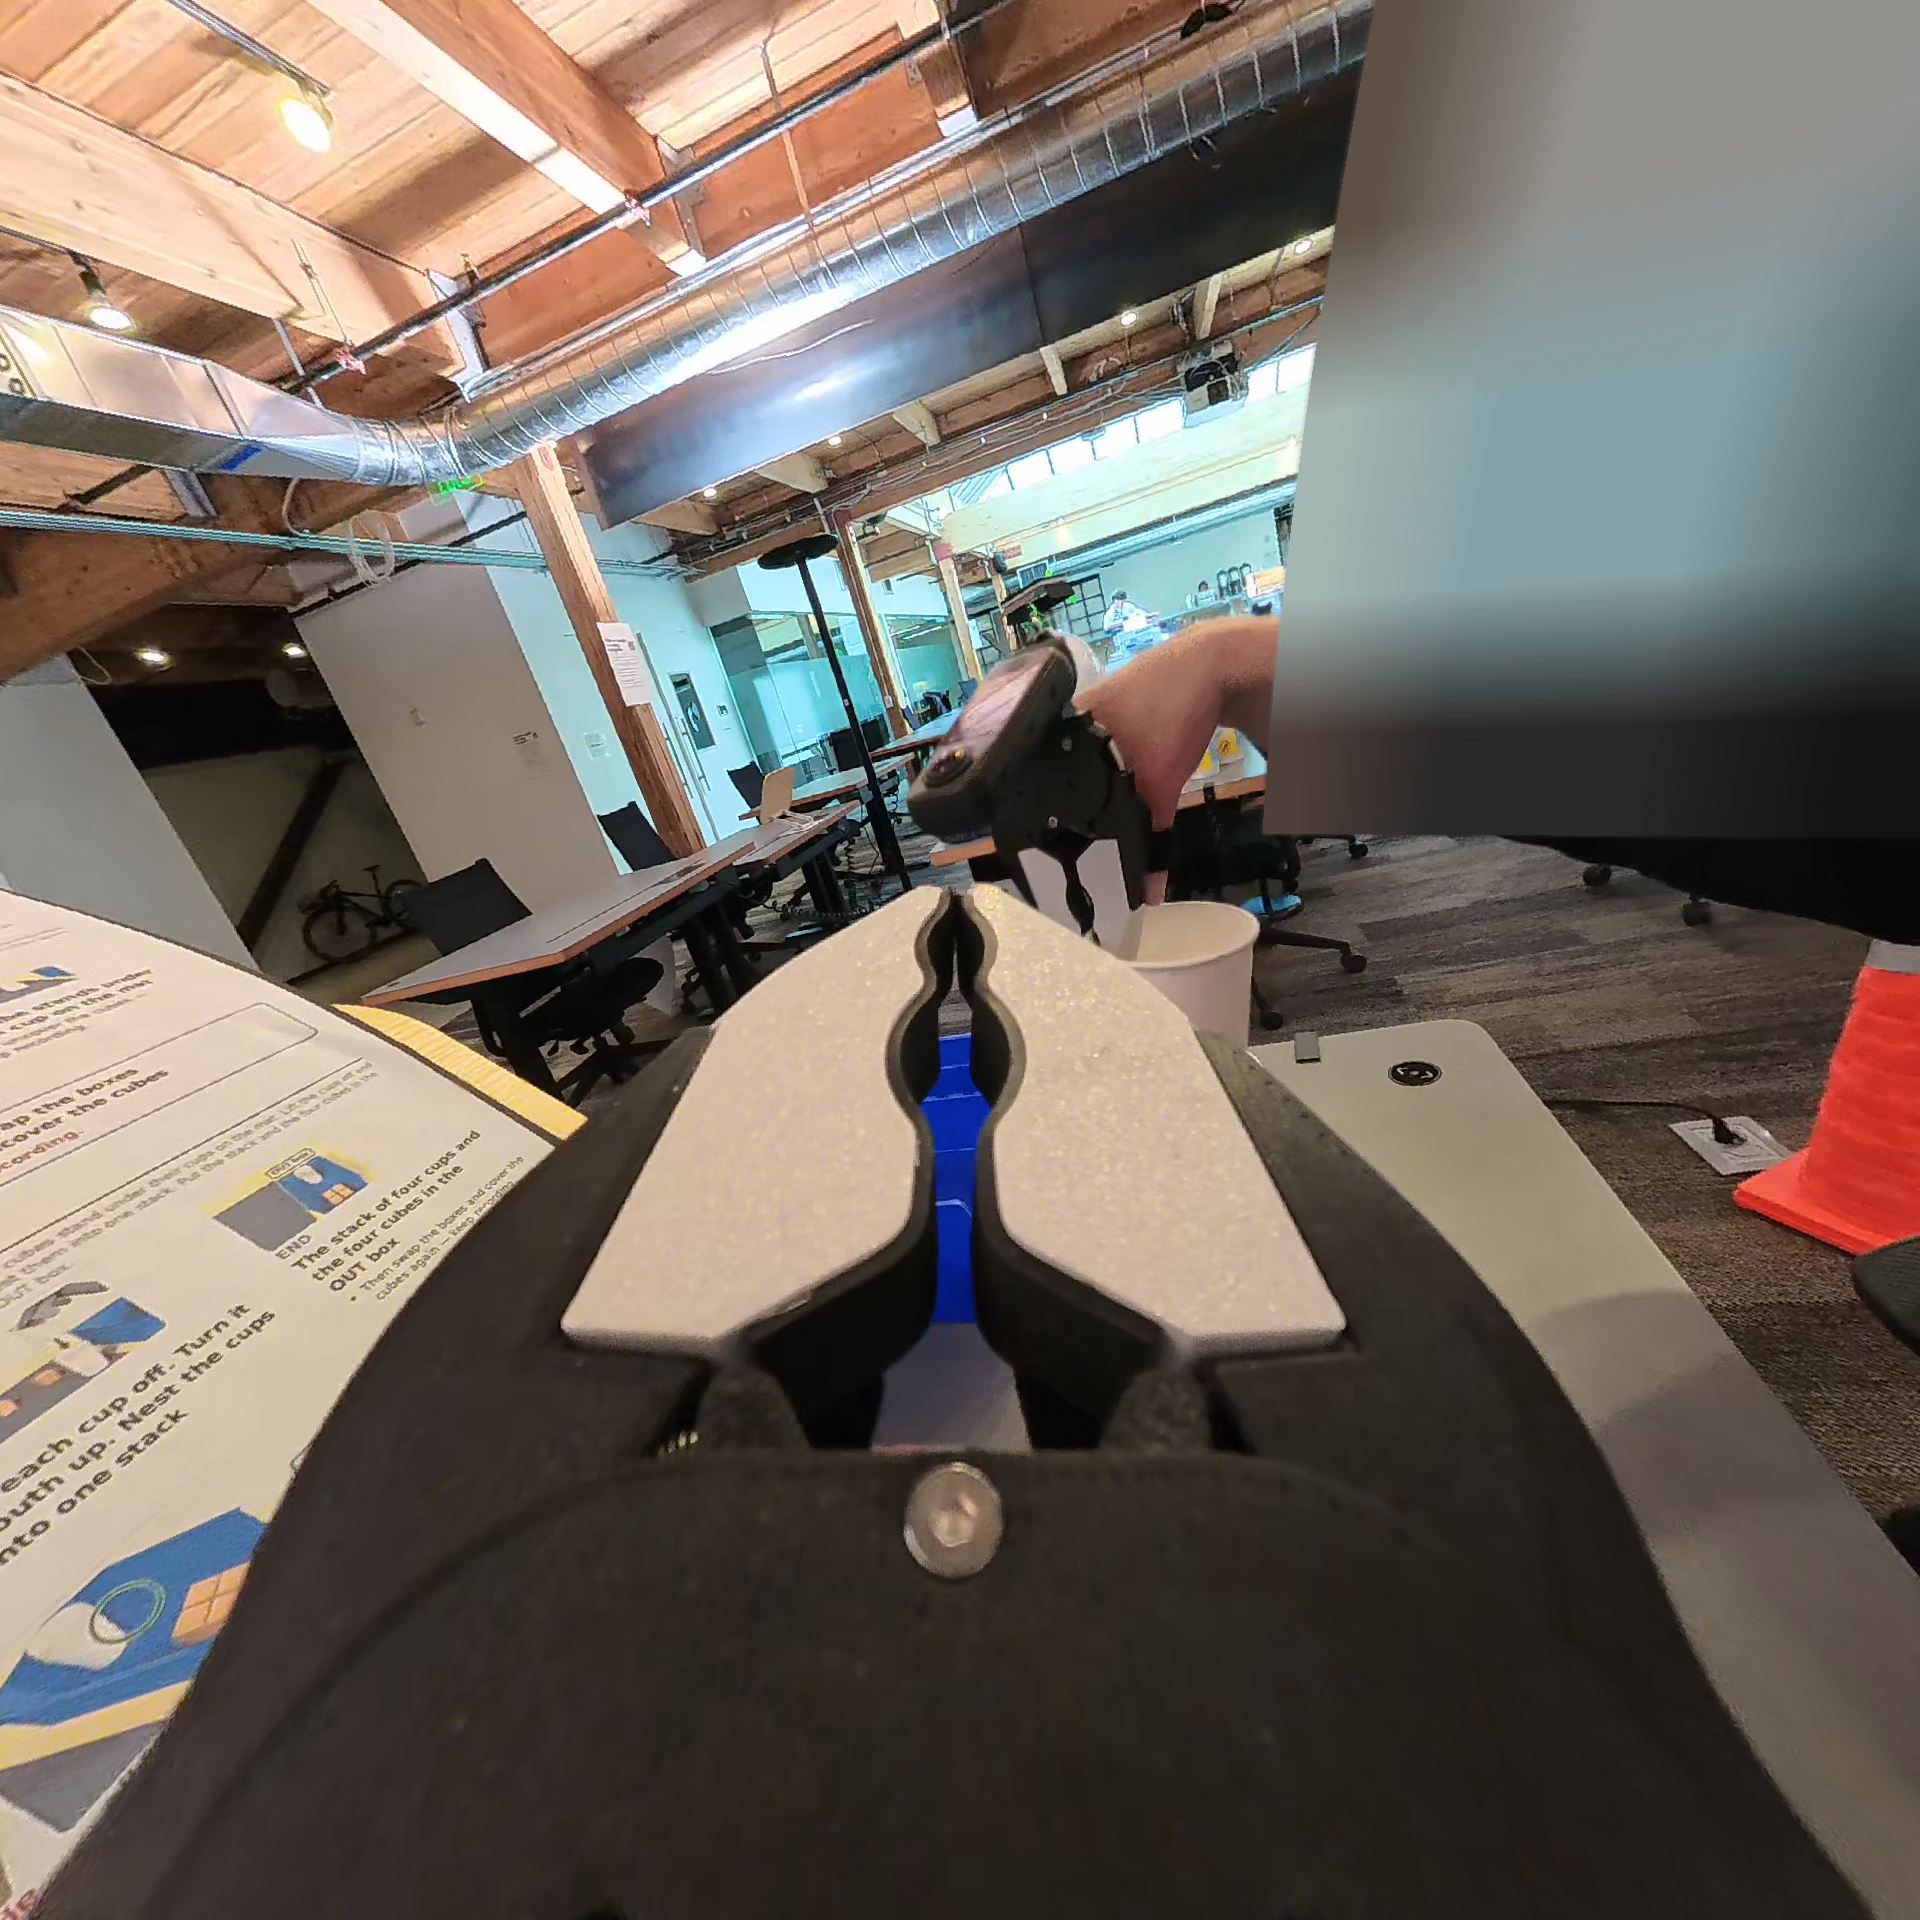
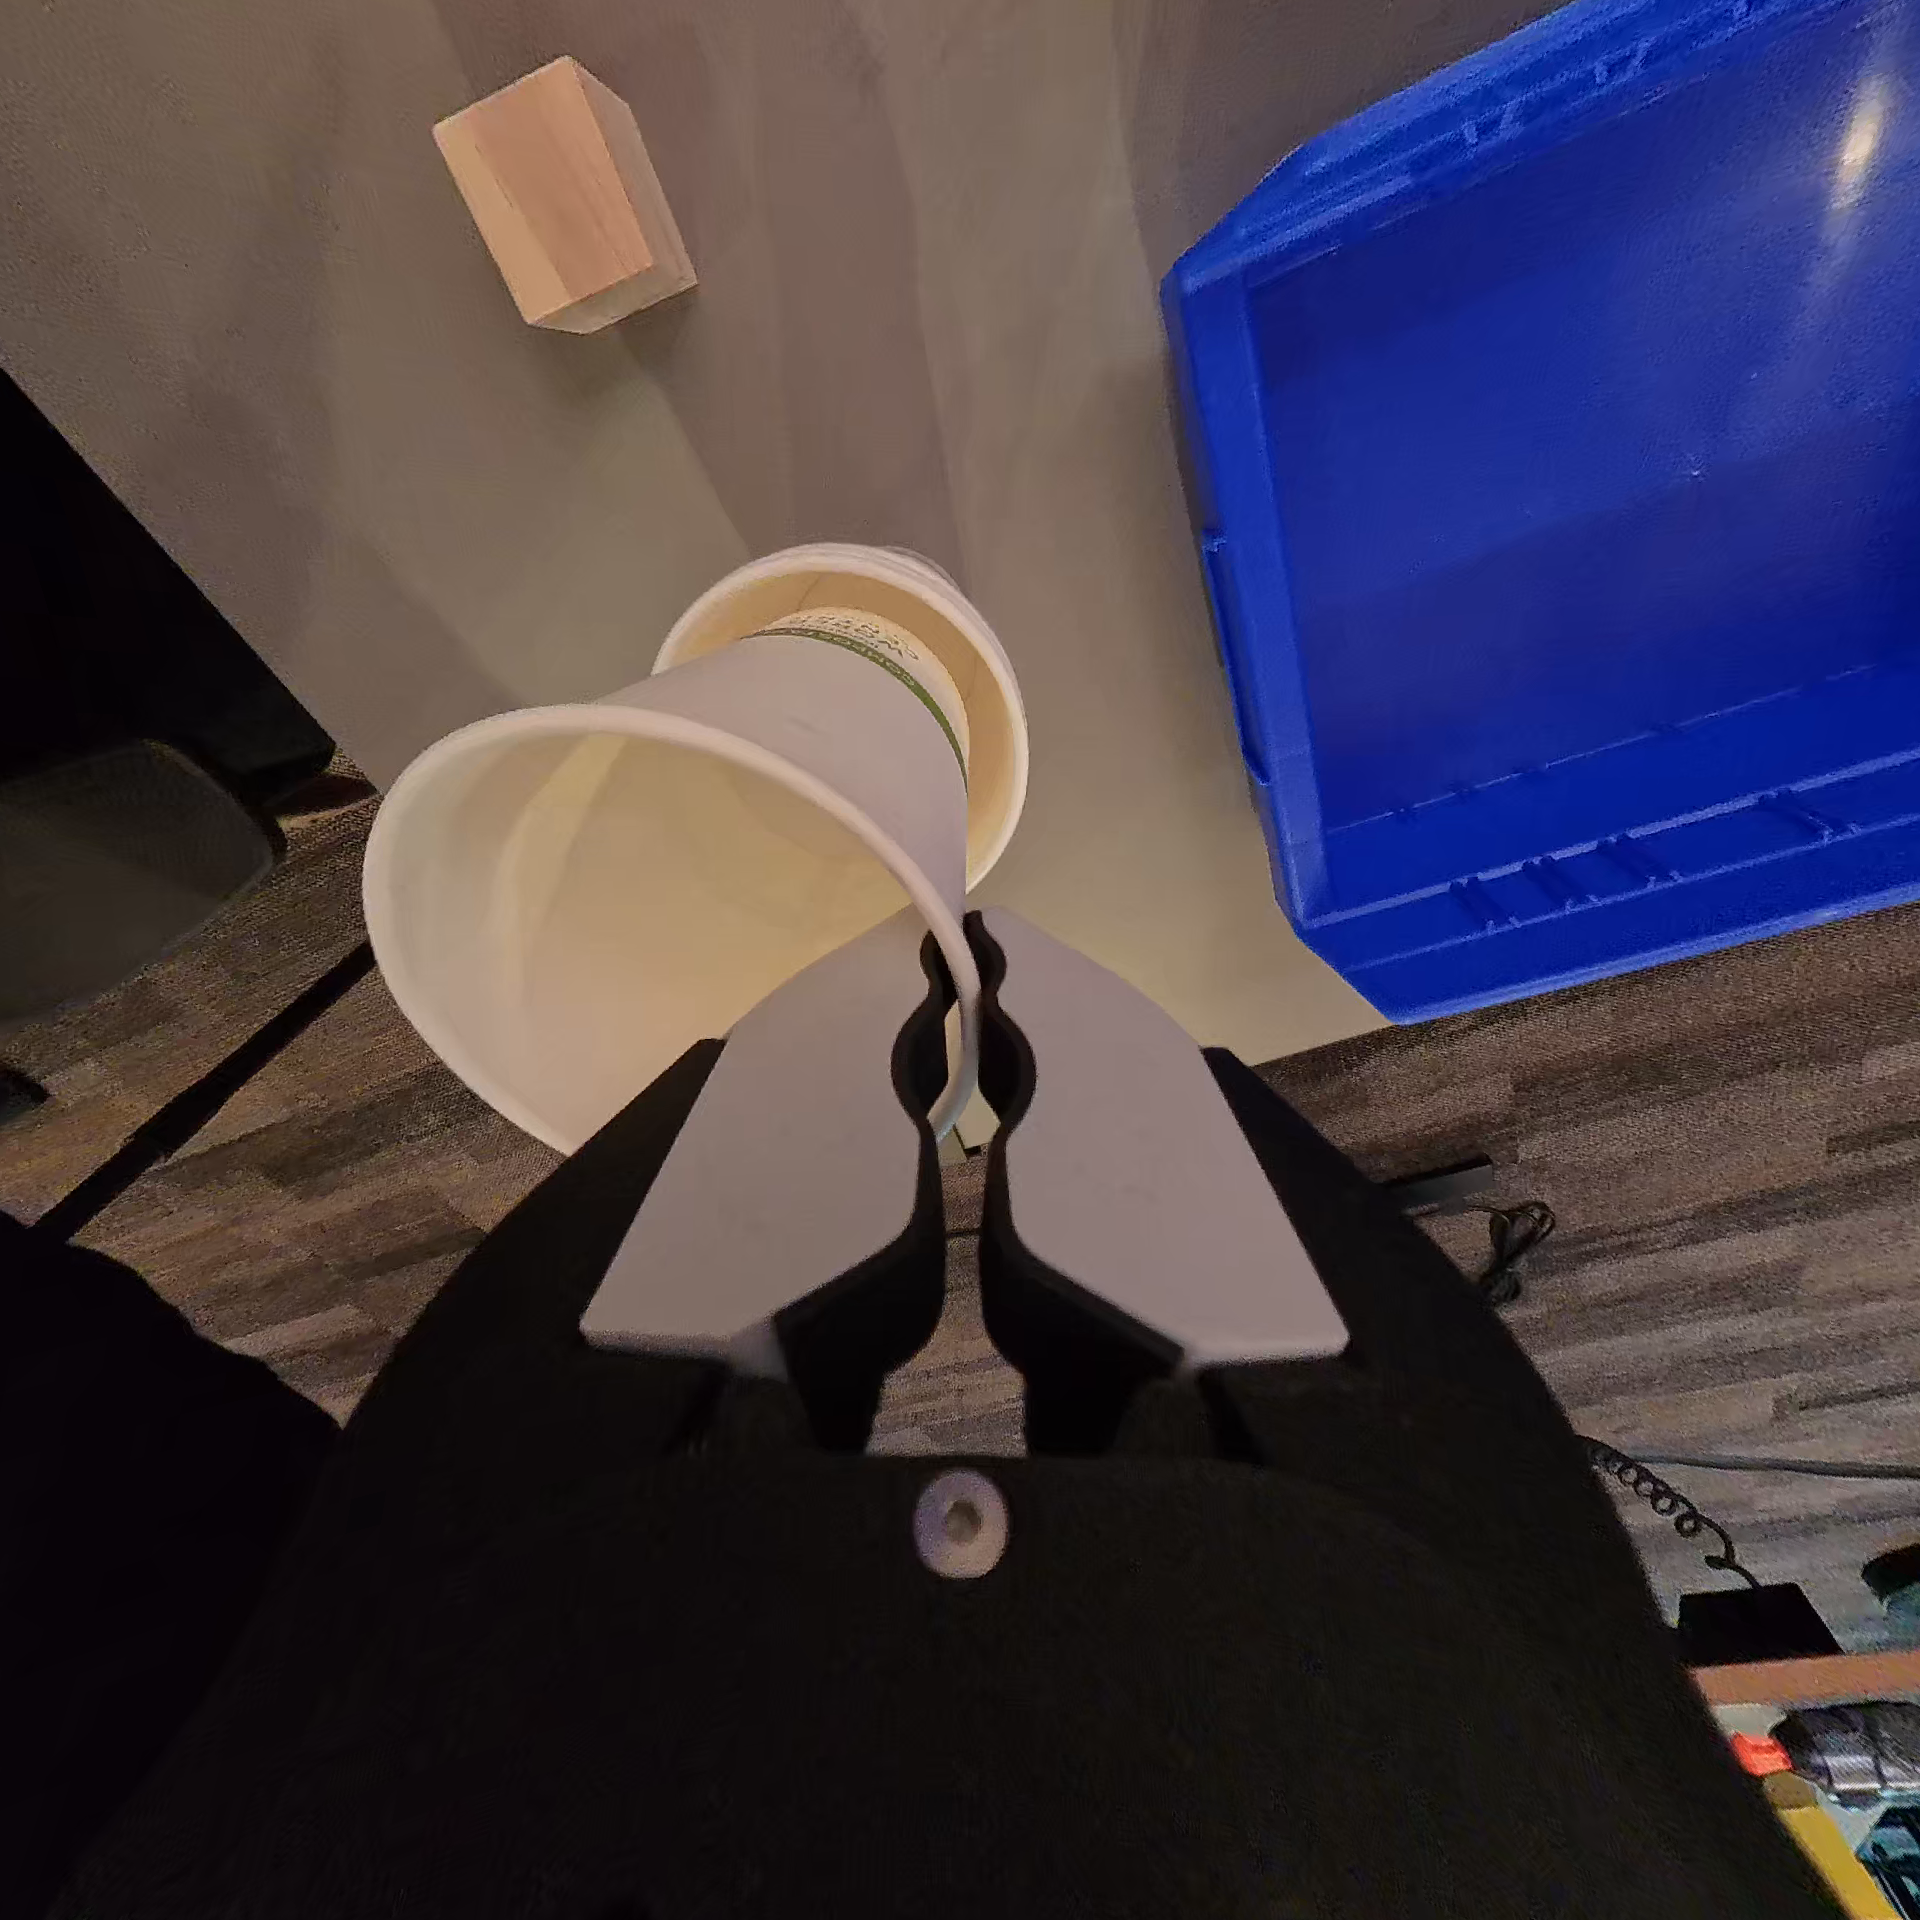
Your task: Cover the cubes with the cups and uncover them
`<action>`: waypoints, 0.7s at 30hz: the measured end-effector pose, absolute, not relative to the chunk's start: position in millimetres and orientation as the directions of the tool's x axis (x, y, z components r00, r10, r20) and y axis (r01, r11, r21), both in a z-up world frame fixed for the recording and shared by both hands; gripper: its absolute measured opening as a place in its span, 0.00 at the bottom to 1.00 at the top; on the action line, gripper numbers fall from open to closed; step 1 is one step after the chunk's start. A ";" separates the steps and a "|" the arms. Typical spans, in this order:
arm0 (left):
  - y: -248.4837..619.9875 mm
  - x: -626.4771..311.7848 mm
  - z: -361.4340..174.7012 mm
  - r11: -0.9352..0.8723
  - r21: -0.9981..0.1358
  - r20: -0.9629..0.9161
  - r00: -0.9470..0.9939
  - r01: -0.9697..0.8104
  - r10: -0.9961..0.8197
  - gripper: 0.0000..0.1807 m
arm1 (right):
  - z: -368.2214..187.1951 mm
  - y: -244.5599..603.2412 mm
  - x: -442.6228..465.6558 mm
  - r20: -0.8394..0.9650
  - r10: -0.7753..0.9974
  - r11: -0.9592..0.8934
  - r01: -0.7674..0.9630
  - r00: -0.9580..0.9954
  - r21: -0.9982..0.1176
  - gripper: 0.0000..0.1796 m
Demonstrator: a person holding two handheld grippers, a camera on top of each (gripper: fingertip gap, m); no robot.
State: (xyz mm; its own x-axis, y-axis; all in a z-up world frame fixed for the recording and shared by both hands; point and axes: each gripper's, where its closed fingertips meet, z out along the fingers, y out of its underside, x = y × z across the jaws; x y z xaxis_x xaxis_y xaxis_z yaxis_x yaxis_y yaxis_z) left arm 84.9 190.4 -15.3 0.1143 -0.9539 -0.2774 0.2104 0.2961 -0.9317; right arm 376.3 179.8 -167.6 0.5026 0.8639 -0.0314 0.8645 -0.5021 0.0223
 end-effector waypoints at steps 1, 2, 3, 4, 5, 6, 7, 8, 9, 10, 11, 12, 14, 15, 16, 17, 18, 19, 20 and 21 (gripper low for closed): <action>190.6 84.5 -14.9 0.295 -0.932 -0.276 0.114 0.212 -0.954 0.00 | -170.6 180.4 375.6 -0.037 0.864 -0.502 0.864 0.503 0.027 0.01; 190.8 84.2 -14.8 0.294 -0.932 -0.275 0.114 0.213 -0.955 0.00 | -173.3 180.2 374.8 -0.044 0.865 -0.499 0.866 0.500 0.033 0.01; 191.0 84.0 -14.6 0.294 -0.932 -0.275 0.113 0.213 -0.955 0.00 | -175.8 179.9 373.8 -0.052 0.866 -0.496 0.867 0.498 0.037 0.00; 191.1 84.0 -14.7 0.294 -0.932 -0.275 0.113 0.213 -0.955 0.00 | -177.8 180.5 372.9 -0.054 0.868 -0.493 0.869 0.494 0.038 0.00; 191.1 84.3 -15.1 0.294 -0.932 -0.276 0.112 0.210 -0.955 0.00 | -179.7 181.0 371.9 -0.057 0.868 -0.492 0.870 0.493 0.037 0.00; 190.9 84.5 -15.3 0.296 -0.932 -0.278 0.110 0.208 -0.954 0.00 | -181.7 180.6 371.1 -0.065 0.868 -0.491 0.870 0.492 0.038 0.00; 190.7 84.9 -15.6 0.296 -0.933 -0.279 0.108 0.206 -0.954 0.00 | -184.3 180.5 370.6 -0.068 0.867 -0.492 0.870 0.494 0.042 0.00; 190.2 85.3 -16.1 0.296 -0.933 -0.280 0.105 0.203 -0.954 0.00 | -186.8 182.6 371.2 -0.058 0.862 -0.502 0.863 0.504 0.046 0.07; 189.6 85.8 -16.5 0.298 -0.934 -0.282 0.102 0.199 -0.954 0.00 | -189.6 184.0 372.6 -0.044 0.857 -0.511 0.858 0.513 0.059 0.13; 189.1 86.5 -17.2 0.300 -0.934 -0.285 0.100 0.193 -0.953 0.00 | -192.5 185.3 375.6 -0.019 0.857 -0.513 0.855 0.516 0.080 0.19; 188.5 87.2 -17.8 0.303 -0.934 -0.289 0.098 0.188 -0.952 0.00 | -193.8 185.8 378.8 0.002 0.859 -0.510 0.854 0.512 0.099 0.26; 188.0 87.8 -18.3 0.306 -0.934 -0.293 0.096 0.184 -0.951 0.00 | -193.5 185.5 379.5 0.008 0.859 -0.510 0.854 0.511 0.102 0.32; 187.3 89.0 -19.5 0.313 -0.934 -0.300 0.096 0.173 -0.949 0.00 | -190.0 186.1 377.2 0.010 0.859 -0.511 0.857 0.511 0.072 0.33; 187.1 89.4 -19.9 0.315 -0.934 -0.302 0.095 0.170 -0.948 0.00 | -186.7 188.0 377.6 0.024 0.856 -0.517 0.854 0.516 0.056 0.33; 186.8 89.7 -20.0 0.316 -0.934 -0.304 0.094 0.169 -0.948 0.00 | -182.7 189.0 378.1 0.034 0.853 -0.521 0.853 0.520 0.041 0.33; 186.8 89.7 -19.9 0.315 -0.934 -0.303 0.095 0.170 -0.948 0.00 | -178.4 189.7 377.3 0.043 0.854 -0.520 0.854 0.519 0.020 0.33; 186.9 89.9 -19.9 0.313 -0.934 -0.301 0.094 0.171 -0.949 0.00 | -173.9 190.2 376.4 0.052 0.852 -0.521 0.854 0.520 0.000 0.33; 187.0 90.1 -20.0 0.311 -0.935 -0.299 0.093 0.172 -0.950 0.00 | -169.5 190.9 376.8 0.071 0.853 -0.518 0.855 0.518 -0.011 0.33; 187.5 90.3 -20.3 0.311 -0.935 -0.299 0.095 0.171 -0.950 0.00 | -164.9 190.8 376.4 0.088 0.854 -0.514 0.858 0.514 -0.025 0.33; 188.2 90.5 -20.5 0.313 -0.934 -0.300 0.100 0.169 -0.949 0.00 | -160.5 189.5 374.1 0.094 0.853 -0.511 0.858 0.513 -0.043 0.33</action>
State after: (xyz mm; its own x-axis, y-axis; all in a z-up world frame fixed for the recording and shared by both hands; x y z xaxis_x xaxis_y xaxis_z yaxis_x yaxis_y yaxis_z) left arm 90.5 188.2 -20.5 0.1000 -0.9487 -0.2999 0.1695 0.3132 -0.9344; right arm 374.1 189.5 -160.5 0.5128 0.8534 0.0939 0.8584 -0.5111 -0.0435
